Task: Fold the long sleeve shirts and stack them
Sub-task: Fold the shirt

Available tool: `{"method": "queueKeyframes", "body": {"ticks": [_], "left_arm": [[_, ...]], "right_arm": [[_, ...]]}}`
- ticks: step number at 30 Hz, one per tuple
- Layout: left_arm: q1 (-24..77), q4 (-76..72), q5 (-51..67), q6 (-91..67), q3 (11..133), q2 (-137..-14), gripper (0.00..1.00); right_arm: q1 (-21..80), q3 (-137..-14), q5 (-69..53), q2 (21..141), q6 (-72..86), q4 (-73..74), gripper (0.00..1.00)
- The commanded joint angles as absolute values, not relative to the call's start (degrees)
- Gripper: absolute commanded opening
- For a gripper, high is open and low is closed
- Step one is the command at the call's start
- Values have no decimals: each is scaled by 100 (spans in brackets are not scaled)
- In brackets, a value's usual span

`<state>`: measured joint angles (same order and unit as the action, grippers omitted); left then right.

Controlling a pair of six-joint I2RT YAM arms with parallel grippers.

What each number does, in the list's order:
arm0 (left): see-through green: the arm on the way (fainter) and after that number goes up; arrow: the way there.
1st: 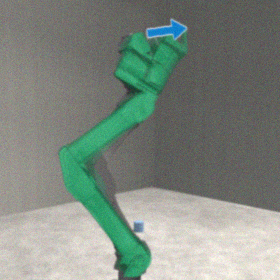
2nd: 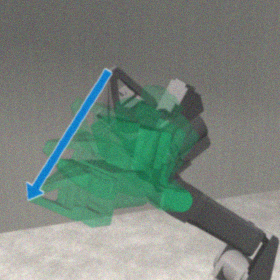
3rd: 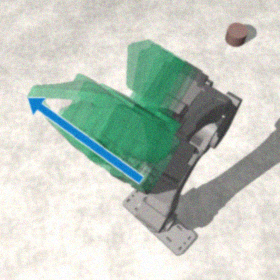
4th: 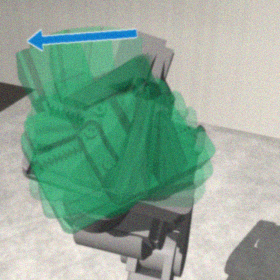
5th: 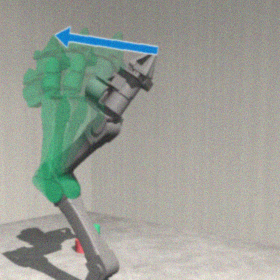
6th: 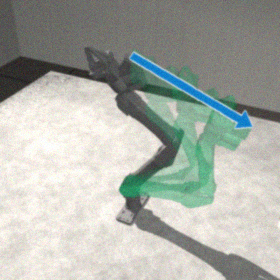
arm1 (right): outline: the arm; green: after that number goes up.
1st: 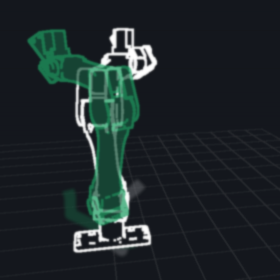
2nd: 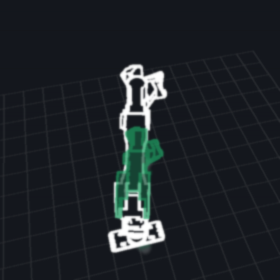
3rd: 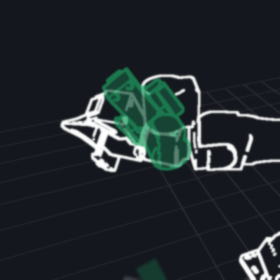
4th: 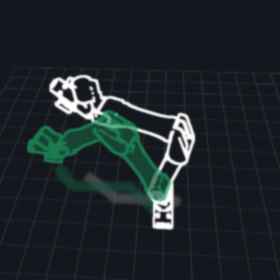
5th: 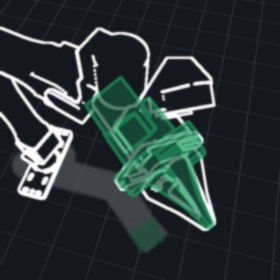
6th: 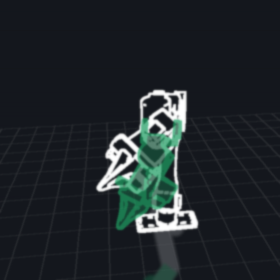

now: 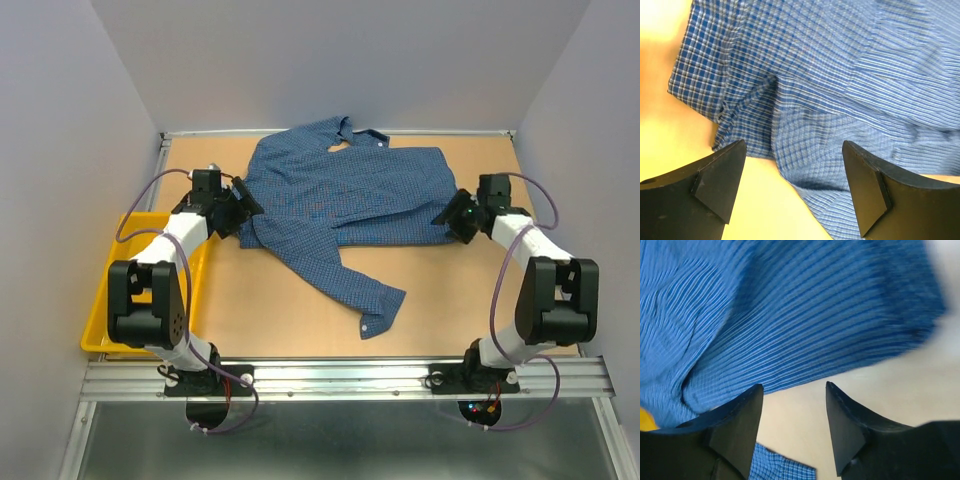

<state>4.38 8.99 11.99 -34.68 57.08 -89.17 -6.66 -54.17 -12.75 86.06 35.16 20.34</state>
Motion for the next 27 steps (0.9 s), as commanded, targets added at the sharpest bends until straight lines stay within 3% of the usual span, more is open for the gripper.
{"method": "queueKeyframes", "body": {"ticks": [1, 6, 10, 16, 27], "left_arm": [[422, 1011, 1257, -3323, 5546, -8447, 91], [431, 1212, 985, -3024, 5432, -8183, 94], [439, 1327, 730, -2831, 5257, -7902, 96], [439, 1450, 607, -2751, 5063, -7498, 96], [439, 1529, 606, -2725, 4834, -7277, 96]], "right_arm": [[121, -5976, -2117, 8780, 2945, 1538, 60], [1702, -5950, -2102, 8728, 2016, 1994, 77], [2906, -5652, -1354, 8622, 1784, 2811, 77], [3926, -5238, -976, 8105, 1925, 3190, 77], [4622, -5239, -536, 7918, 2381, 4069, 77]]}}
